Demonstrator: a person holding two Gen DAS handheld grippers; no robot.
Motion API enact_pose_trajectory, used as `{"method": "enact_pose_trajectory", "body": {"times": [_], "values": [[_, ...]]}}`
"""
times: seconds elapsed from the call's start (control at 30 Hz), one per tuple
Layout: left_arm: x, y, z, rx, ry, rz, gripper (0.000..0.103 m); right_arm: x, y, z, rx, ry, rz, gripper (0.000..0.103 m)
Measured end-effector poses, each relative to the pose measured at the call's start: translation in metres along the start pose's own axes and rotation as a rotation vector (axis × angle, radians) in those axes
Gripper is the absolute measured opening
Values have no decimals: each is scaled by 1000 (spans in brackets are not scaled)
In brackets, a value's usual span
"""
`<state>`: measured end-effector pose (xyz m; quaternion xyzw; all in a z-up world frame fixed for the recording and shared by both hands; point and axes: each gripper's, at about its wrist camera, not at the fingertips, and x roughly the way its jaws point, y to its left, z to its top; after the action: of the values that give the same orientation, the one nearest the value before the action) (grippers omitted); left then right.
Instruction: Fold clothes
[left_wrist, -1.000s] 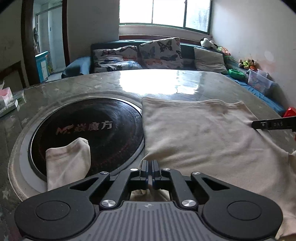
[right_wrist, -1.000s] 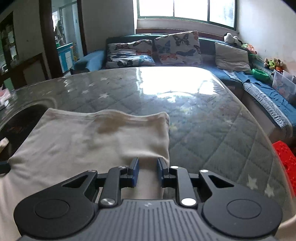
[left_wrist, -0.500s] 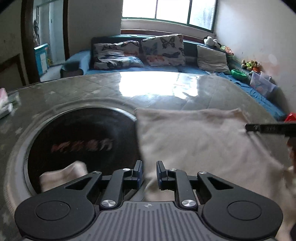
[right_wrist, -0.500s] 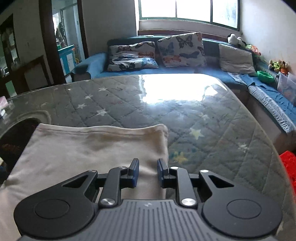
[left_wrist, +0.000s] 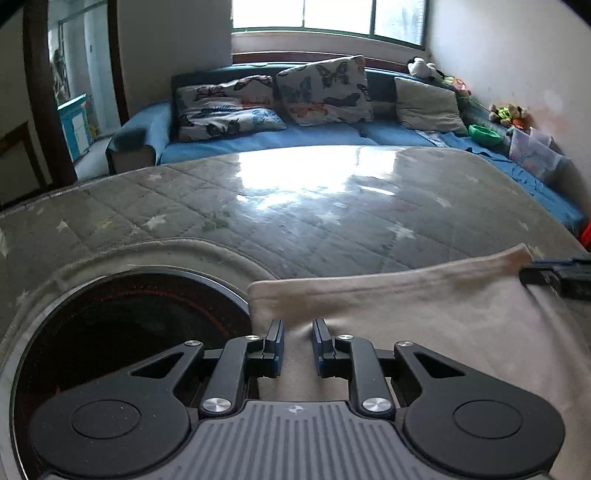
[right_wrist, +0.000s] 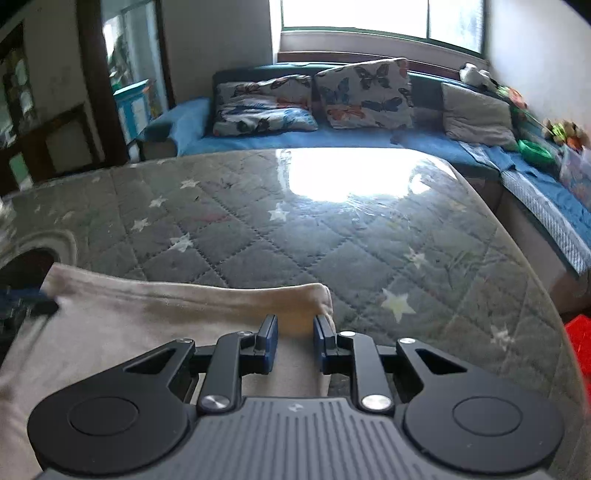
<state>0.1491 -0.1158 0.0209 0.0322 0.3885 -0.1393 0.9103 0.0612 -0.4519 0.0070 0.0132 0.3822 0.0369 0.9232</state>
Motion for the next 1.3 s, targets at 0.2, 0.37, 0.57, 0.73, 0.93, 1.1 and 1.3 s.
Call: {"method": "enact_pose_trajectory", "body": {"times": [0.2, 0.37, 0.57, 0.73, 0.93, 1.1, 1.3], "values": [[-35, -5, -18, 24, -16, -45, 19, -32, 24, -16, -94, 10, 78, 28], [-84, -2, -46, 33, -64, -45, 32, -59, 45, -28, -173, 18, 144, 36], [-127, 50, -75, -70, -142, 154, 46, -96, 84, -71, -261, 31, 231, 43], [-128, 93, -97, -169, -96, 211, 49, -116, 106, -97, -281, 30, 265, 45], [-124, 90, -107, -153, -89, 201, 53, -112, 111, -109, -256, 60, 248, 46], [-111, 100, -102, -212, -78, 222, 54, -110, 117, -113, -280, 65, 232, 52], [-97, 108, -99, -234, -57, 230, 45, -109, 119, -114, -277, 64, 232, 54]]}}
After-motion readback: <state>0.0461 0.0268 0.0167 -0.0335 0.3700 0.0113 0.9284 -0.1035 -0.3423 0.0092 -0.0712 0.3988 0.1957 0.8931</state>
